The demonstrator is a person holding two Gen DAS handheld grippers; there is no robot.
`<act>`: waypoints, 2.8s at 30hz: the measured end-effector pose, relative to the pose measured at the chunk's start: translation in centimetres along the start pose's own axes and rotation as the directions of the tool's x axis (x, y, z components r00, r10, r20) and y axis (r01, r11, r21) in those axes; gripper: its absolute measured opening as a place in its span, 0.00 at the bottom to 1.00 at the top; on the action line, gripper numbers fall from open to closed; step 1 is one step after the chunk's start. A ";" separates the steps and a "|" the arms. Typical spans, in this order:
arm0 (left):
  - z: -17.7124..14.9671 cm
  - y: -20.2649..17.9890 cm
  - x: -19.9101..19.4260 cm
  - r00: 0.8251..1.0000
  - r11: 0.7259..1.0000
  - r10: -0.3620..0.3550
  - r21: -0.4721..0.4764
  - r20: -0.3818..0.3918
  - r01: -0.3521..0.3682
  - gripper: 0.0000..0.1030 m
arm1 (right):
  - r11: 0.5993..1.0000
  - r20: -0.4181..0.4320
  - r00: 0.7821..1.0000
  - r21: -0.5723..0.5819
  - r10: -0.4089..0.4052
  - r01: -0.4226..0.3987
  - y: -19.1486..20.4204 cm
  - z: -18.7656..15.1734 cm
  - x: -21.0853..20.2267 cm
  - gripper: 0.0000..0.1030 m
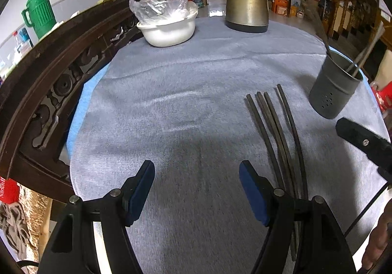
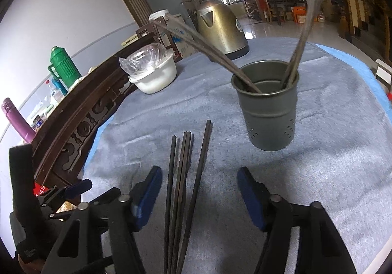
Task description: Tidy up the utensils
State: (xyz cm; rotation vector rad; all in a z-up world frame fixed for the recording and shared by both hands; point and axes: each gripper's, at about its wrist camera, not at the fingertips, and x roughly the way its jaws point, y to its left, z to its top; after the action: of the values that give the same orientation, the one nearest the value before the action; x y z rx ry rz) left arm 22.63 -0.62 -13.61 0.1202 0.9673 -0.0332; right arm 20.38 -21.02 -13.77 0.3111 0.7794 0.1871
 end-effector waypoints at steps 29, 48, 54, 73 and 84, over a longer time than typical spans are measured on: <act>4.7 0.0 7.0 0.921 0.926 -0.363 -0.167 -0.141 0.339 0.57 | 0.996 -0.171 0.981 -0.029 -0.091 0.087 0.7 0.5 9.4 0.10; 6.1 -1.3 10.3 0.894 0.910 -0.407 -0.174 -0.190 0.377 0.38 | 0.997 -0.228 0.971 -0.031 -0.075 0.070 -1.4 -1.5 6.3 0.09; 6.5 -1.4 10.2 0.897 0.915 -0.397 -0.164 -0.192 0.370 0.38 | 0.999 -0.230 0.973 0.021 -0.032 0.038 -2.0 0.3 5.8 0.13; 6.7 -2.4 11.0 0.873 0.895 -0.446 -0.101 -0.196 0.435 0.39 | 0.983 -0.194 0.964 -0.079 -0.181 0.169 -0.9 2.7 10.1 0.23; 7.6 -2.8 11.6 0.869 0.894 -0.445 -0.048 -0.214 0.446 0.33 | 0.981 -0.250 0.950 -0.103 -0.187 0.166 -1.7 2.1 9.1 0.10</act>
State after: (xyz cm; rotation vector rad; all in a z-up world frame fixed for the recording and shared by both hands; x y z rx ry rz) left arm 35.26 -4.01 -19.14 -0.1038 1.2022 -0.4576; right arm 28.28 -20.50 -18.92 0.1391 1.0506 0.0901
